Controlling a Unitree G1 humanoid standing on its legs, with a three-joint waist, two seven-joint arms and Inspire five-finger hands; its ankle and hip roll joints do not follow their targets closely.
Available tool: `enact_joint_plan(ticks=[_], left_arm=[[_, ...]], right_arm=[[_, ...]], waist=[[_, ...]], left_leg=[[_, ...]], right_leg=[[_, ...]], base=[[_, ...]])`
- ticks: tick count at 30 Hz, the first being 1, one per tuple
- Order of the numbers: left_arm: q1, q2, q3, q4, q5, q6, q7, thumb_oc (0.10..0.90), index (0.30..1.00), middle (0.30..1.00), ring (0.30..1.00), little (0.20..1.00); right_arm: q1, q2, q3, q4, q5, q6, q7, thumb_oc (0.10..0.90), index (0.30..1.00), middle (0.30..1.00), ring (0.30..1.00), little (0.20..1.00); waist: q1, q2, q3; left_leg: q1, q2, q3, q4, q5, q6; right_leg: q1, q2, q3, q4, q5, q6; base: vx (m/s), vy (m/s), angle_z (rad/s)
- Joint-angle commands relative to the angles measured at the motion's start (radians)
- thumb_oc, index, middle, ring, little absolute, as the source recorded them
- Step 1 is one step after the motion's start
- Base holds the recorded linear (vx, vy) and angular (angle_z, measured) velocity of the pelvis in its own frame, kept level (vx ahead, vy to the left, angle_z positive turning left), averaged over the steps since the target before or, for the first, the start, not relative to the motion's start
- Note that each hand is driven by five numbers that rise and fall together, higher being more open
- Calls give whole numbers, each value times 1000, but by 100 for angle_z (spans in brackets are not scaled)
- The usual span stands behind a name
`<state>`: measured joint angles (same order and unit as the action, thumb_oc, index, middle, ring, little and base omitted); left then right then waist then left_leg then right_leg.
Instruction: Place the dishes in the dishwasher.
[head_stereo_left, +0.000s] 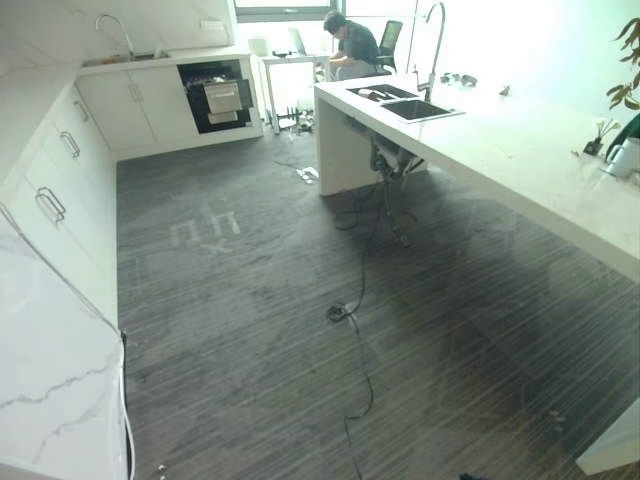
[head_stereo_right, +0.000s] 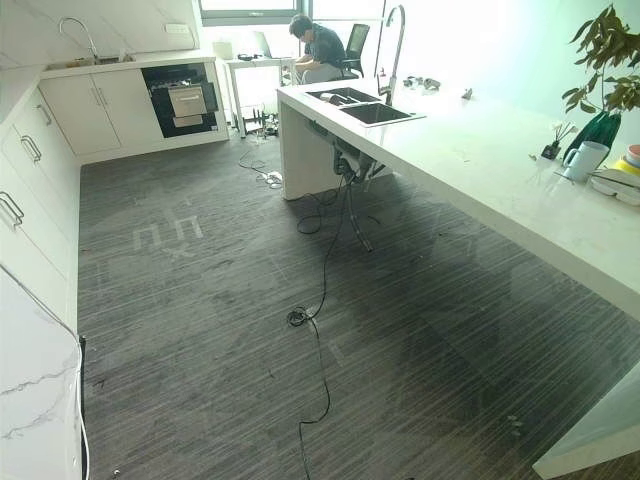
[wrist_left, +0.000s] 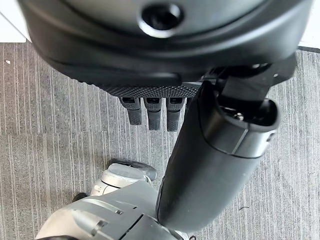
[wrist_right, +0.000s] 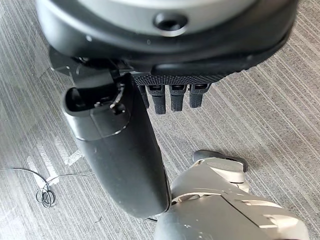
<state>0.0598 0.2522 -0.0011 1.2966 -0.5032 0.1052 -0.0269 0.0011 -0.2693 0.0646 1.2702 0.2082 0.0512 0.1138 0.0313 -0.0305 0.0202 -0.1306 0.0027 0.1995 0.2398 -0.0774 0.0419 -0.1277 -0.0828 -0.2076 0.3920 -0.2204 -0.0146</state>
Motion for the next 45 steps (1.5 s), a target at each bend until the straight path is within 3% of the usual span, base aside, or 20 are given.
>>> enact_joint_plan(ticks=[1,3,11,13,14,16,18,22,23,24,25,28,31,34,36,37,39,41,43,45], left_arm=[[-36,-6,12,12,15,-46,2,800,900,900,900,900],[-48,-7,18,1,-5,-84,-6,800,900,900,900,900],[-31,-8,81,-160,-204,-197,-25,800,900,900,900,900],[-17,-13,95,-249,-210,-250,-16,800,900,900,900,900],[-8,-13,100,-297,-223,-269,-18,800,900,900,900,900],[7,-14,101,-369,-240,-302,-17,800,900,900,900,900],[16,-15,98,-421,-247,-320,-27,800,900,900,900,900],[47,-34,87,-482,-230,-368,-37,800,900,900,900,900],[49,-35,86,-485,-227,-369,-35,800,900,900,900,900],[63,-40,68,-490,-198,-391,-6,800,900,900,900,900],[71,-48,67,-489,-198,-395,1,800,900,900,900,900],[72,-60,87,-463,-211,-389,3,800,900,900,900,900],[56,-44,93,-460,-195,-379,4,800,900,900,900,900],[16,-12,71,-458,-177,-357,25,800,900,900,900,900],[-33,10,41,-446,-158,-339,32,800,900,900,900,900],[-55,12,17,-451,-134,-318,35,800,900,900,900,900],[-70,12,-16,-450,-82,-294,50,800,900,900,900,900],[-75,3,-61,-456,-74,-289,87,800,900,900,900,900],[-77,-3,-76,-457,-75,-295,98,800,900,900,900,900],[-73,-7,-73,-469,-75,-295,87,800,900,900,900,900]], right_arm=[[4,-2,23,27,28,-5,19,800,900,900,900,900],[-6,-5,6,-13,96,-84,-4,800,900,900,900,900],[-9,-29,40,-226,81,-204,-23,800,900,900,900,900],[-14,-45,69,-391,103,-171,-43,800,900,900,900,900],[-8,-54,78,-488,90,-152,-50,800,900,900,900,900],[12,-78,93,-645,85,-128,-60,800,900,900,900,900],[30,-90,89,-723,84,-137,-60,800,900,900,900,900],[24,-92,62,-812,72,-149,-37,800,900,900,900,900],[23,-93,62,-815,71,-150,-35,800,900,900,900,900],[38,-104,57,-875,38,-150,-21,800,900,900,900,900],[52,-114,53,-897,32,-156,-8,800,900,900,900,900],[67,-132,56,-928,39,-169,19,800,900,900,900,900],[85,-126,55,-950,37,-170,23,800,900,900,900,900],[84,-110,75,-971,45,-145,8,800,900,900,900,900],[68,-91,97,-976,62,-131,-24,800,900,900,900,900],[68,-76,105,-977,68,-133,-41,800,900,900,900,900],[73,-62,116,-981,69,-131,-50,800,900,900,900,900],[67,-56,168,-984,75,-136,-63,800,900,900,900,900],[55,-55,201,-982,97,-139,-72,800,900,900,900,900],[42,-50,220,-981,115,-140,-67,800,900,900,900,900]], waist=[[-4,6,12],[-10,5,19],[1,2,48],[15,-23,70],[21,-38,85],[30,-67,120],[29,-68,139],[48,-35,144],[50,-34,144],[57,16,133],[57,21,129],[33,24,106],[29,24,88],[26,20,67],[22,22,54],[29,30,45],[31,44,47],[11,69,59],[4,56,68],[-10,34,81]], left_leg=[[88,53,-60,60,-157,-66],[95,57,-57,60,-155,-67],[108,51,-77,60,-134,-76],[136,6,-101,60,-84,-74],[141,-15,-98,60,-18,-78],[13,-28,-76,306,77,-94],[-97,2,-66,428,119,-105],[-93,105,-11,82,210,-124],[-89,110,-9,61,216,-126],[-204,218,-74,60,208,-151],[-220,236,-98,60,219,-159],[-183,239,-58,60,149,-155],[-145,202,-72,60,82,-134],[-114,155,-83,60,44,-101],[-84,111,-91,60,10,-55],[-66,90,-82,60,-12,-21],[-28,70,-68,60,-41,15],[22,69,-66,60,-69,34],[36,57,-61,60,-73,35],[61,37,-70,60,-96,29]], right_leg=[[51,-31,4,-92,61,101],[56,-25,6,-92,61,97],[68,-10,14,-92,56,77],[78,-11,32,-92,55,62],[82,-11,40,-92,49,49],[94,-25,35,-92,50,22],[105,-18,27,-92,54,9],[147,20,45,-92,8,35],[150,21,47,-92,5,36],[184,58,56,-92,-33,44],[196,57,60,-92,-45,44],[234,15,52,-92,-56,68],[269,-27,54,-92,-47,99],[298,-72,50,-92,50,150],[329,-107,56,-61,202,176],[310,-159,58,111,298,177],[235,-210,78,365,355,179],[40,-213,89,552,381,154],[6,-160,38,462,309,124],[-53,-105,-38,272,304,126]], base=[[25,-54,1],[51,-88,3],[67,-111,1],[148,-189,-3],[59,-131,-10],[34,-184,-12],[74,-94,18],[261,114,-11],[408,388,-31],[375,374,-39],[422,443,-6],[347,365,-30],[292,247,-3],[231,198,9],[353,358,33],[359,442,56],[270,370,32],[218,252,13],[241,22,12],[288,-124,38]])
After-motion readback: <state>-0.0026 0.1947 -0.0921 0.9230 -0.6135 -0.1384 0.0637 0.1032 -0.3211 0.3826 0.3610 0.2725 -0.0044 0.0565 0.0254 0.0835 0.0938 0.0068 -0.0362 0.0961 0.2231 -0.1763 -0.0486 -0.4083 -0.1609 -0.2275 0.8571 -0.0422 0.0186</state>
